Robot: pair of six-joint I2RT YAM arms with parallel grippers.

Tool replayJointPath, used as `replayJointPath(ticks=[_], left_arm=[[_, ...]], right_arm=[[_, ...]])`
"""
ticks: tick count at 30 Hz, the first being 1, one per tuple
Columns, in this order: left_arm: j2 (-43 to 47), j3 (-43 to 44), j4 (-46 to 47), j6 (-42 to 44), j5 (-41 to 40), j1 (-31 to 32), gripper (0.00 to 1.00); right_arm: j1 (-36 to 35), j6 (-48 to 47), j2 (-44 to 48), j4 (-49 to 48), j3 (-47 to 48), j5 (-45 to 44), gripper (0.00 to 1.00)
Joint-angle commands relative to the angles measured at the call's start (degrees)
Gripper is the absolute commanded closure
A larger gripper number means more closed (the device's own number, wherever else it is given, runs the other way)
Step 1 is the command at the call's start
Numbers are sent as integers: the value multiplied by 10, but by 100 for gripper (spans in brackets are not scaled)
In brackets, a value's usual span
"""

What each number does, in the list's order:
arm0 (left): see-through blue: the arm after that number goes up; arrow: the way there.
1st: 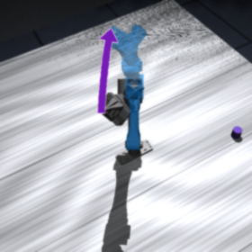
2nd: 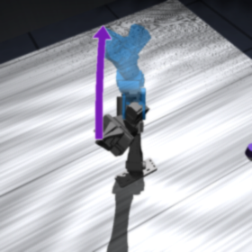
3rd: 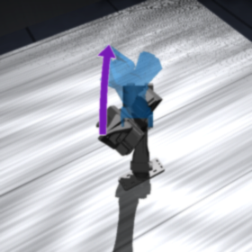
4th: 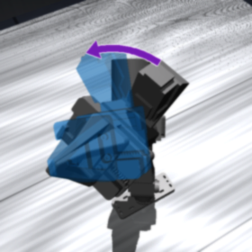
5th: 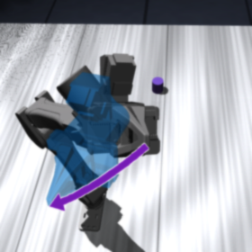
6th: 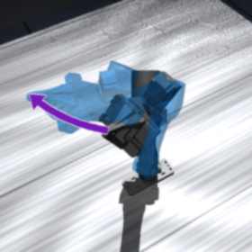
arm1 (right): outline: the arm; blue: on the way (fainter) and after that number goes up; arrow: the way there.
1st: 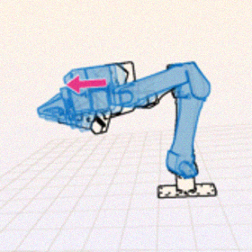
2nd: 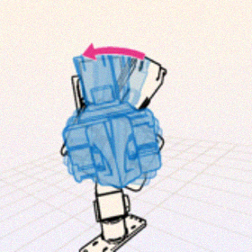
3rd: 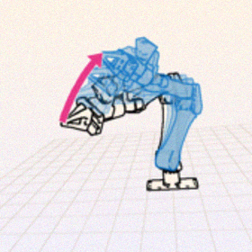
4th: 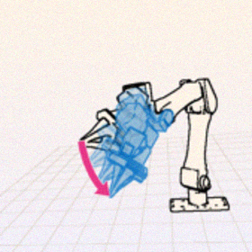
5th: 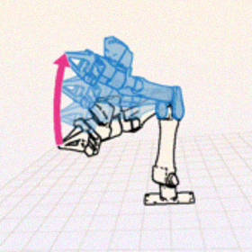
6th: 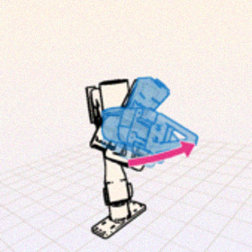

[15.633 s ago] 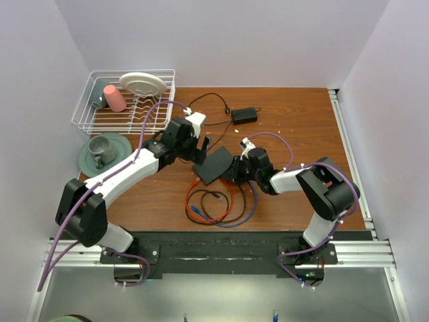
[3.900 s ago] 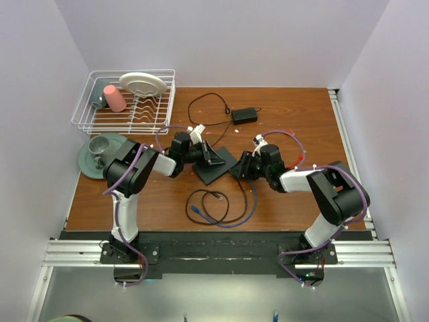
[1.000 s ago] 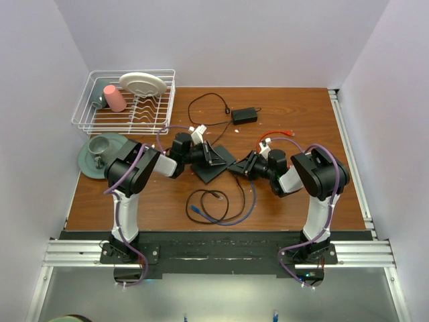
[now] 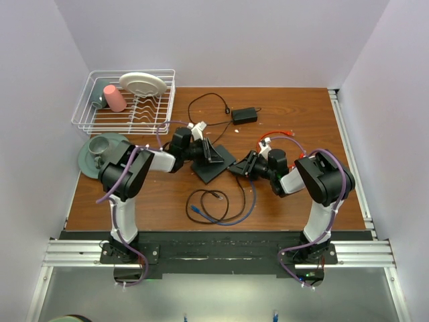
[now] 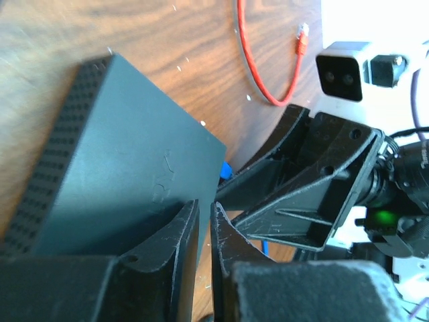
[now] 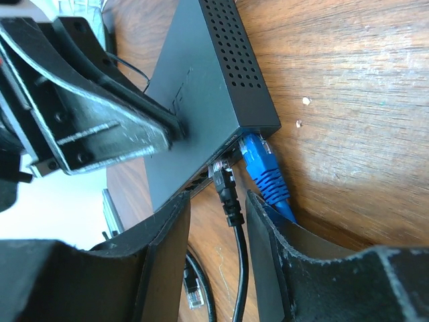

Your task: Pull the plug from the switch port

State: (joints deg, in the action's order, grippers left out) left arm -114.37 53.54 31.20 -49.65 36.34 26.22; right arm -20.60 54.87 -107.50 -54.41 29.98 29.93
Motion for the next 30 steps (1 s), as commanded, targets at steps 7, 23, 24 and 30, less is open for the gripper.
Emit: replayJointPath(ticks=[7, 23, 24, 30], left_arm=[[30, 98, -168, 95, -71, -41, 81], [8, 48, -56, 41, -1, -38, 87], [8, 46, -50, 38, 4, -35, 88], [-8, 65, -34, 32, 32, -6, 89]], right_arm=[[5, 9, -20, -21, -30, -1, 64], [-15, -61, 104, 136, -19, -79, 57], [-15, -69, 110, 157, 3, -85, 57], [-14, -105, 127, 249, 66, -110, 58]])
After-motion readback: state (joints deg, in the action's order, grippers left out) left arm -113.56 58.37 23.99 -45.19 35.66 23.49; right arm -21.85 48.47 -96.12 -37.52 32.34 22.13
